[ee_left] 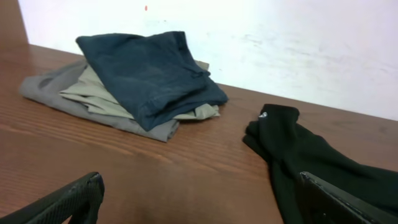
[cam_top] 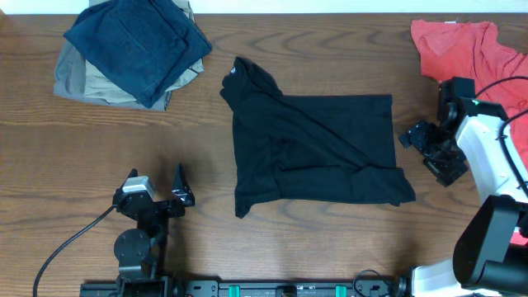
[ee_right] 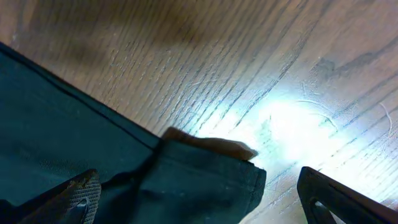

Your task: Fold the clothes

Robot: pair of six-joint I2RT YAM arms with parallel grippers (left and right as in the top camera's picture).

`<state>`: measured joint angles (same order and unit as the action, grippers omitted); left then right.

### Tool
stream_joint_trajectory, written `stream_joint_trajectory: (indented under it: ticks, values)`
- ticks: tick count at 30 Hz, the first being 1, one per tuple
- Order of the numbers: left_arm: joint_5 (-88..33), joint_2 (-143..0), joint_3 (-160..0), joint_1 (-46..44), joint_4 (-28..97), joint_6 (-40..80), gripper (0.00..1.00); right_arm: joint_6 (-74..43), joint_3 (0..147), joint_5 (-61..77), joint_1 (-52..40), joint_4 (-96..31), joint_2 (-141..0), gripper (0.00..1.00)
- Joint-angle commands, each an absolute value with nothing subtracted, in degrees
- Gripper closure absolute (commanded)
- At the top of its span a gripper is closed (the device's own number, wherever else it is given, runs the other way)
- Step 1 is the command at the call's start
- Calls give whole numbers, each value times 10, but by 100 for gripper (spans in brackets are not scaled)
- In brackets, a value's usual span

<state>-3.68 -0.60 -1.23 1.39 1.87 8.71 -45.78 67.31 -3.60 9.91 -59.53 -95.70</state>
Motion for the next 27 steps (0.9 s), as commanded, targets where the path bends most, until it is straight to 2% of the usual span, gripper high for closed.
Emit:
stream_joint_trajectory:
  ticks: [1,8,15,20,27]
  values:
    - [-107,-3,-3,12,33,176,2,-454,672,-20,101,-595,-947,1]
    - [-164,-4,-3,12,23,379,2,-453,672,21,101,-589,-947,1]
    - [-306,-5,-18,12,-3,380,2,-453,672,21,101,-589,-947,1]
    - [-337,-40,-84,12,16,375,2,-453,672,21,101,-589,-947,1]
    - [-339,-213,-293,12,183,217,2,-453,672,21,101,-589,-947,1]
